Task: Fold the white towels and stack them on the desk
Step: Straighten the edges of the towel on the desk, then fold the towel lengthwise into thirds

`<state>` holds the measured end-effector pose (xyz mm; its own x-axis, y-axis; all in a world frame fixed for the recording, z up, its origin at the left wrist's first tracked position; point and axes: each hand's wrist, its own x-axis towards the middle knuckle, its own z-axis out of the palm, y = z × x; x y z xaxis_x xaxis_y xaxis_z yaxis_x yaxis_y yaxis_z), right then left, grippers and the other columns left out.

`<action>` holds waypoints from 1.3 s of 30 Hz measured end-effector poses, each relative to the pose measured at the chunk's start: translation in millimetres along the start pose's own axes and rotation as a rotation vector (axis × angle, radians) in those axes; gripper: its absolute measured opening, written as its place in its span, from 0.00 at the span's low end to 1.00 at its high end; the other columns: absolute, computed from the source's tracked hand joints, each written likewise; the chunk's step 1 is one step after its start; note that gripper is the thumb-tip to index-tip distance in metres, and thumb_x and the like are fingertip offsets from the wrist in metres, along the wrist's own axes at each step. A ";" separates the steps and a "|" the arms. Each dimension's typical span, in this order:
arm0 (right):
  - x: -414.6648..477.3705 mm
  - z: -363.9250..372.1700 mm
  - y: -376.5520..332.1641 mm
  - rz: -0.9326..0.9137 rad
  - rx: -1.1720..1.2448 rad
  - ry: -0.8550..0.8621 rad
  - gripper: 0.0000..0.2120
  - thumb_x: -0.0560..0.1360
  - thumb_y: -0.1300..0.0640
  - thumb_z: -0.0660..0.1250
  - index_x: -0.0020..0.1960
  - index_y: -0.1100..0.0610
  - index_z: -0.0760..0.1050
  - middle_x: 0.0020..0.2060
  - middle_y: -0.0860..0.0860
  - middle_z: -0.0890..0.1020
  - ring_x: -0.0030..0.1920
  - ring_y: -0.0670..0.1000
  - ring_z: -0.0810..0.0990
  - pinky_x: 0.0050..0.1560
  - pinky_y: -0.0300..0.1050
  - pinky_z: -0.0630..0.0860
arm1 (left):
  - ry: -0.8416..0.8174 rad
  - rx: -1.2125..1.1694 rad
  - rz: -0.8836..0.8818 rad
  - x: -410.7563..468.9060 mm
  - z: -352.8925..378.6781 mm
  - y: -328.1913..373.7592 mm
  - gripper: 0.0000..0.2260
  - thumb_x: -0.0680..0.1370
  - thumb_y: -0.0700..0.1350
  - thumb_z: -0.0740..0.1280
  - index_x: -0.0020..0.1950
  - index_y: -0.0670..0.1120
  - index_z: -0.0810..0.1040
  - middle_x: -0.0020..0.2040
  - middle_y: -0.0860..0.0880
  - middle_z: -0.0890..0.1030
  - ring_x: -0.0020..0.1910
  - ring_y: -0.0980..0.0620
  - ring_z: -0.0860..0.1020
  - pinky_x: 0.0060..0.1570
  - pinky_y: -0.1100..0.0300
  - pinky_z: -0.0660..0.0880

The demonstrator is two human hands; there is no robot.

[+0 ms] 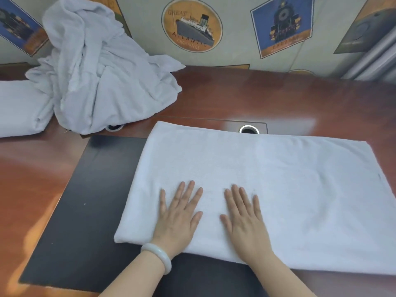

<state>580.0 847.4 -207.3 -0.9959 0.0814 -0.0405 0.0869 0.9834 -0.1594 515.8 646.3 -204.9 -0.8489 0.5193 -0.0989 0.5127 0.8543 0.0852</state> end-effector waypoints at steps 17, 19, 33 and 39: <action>-26.7 -13.0 52.9 0.238 0.026 0.031 0.28 0.80 0.47 0.52 0.75 0.61 0.65 0.75 0.55 0.66 0.75 0.56 0.64 0.72 0.60 0.52 | 0.022 -0.079 0.121 39.6 -13.2 131.6 0.27 0.80 0.55 0.49 0.77 0.47 0.65 0.79 0.45 0.60 0.78 0.44 0.58 0.72 0.39 0.52; -38.5 -14.4 100.2 0.334 0.007 0.045 0.29 0.80 0.45 0.50 0.77 0.59 0.63 0.76 0.54 0.64 0.76 0.54 0.62 0.74 0.59 0.52 | -0.052 -0.079 0.110 50.5 -0.1 150.3 0.27 0.80 0.55 0.48 0.77 0.48 0.65 0.79 0.47 0.60 0.78 0.45 0.58 0.71 0.38 0.52; -93.2 -42.4 250.4 0.548 -0.049 -0.002 0.32 0.80 0.39 0.42 0.80 0.51 0.55 0.79 0.51 0.57 0.79 0.54 0.54 0.74 0.63 0.43 | -0.023 0.007 0.139 80.8 5.7 180.8 0.27 0.80 0.54 0.48 0.78 0.48 0.63 0.79 0.47 0.61 0.78 0.46 0.58 0.71 0.35 0.51; -110.3 -63.0 315.4 1.040 0.026 0.071 0.27 0.82 0.42 0.53 0.75 0.57 0.62 0.73 0.56 0.67 0.72 0.58 0.63 0.64 0.62 0.64 | -0.054 0.014 0.060 92.3 16.4 189.5 0.27 0.81 0.58 0.48 0.79 0.53 0.58 0.80 0.50 0.58 0.79 0.48 0.54 0.71 0.33 0.52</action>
<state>715.6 1158.8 -190.9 -0.4280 0.8968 -0.1122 0.9028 0.4183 -0.1003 536.7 856.5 -214.2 -0.8086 0.5695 -0.1479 0.5644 0.8218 0.0786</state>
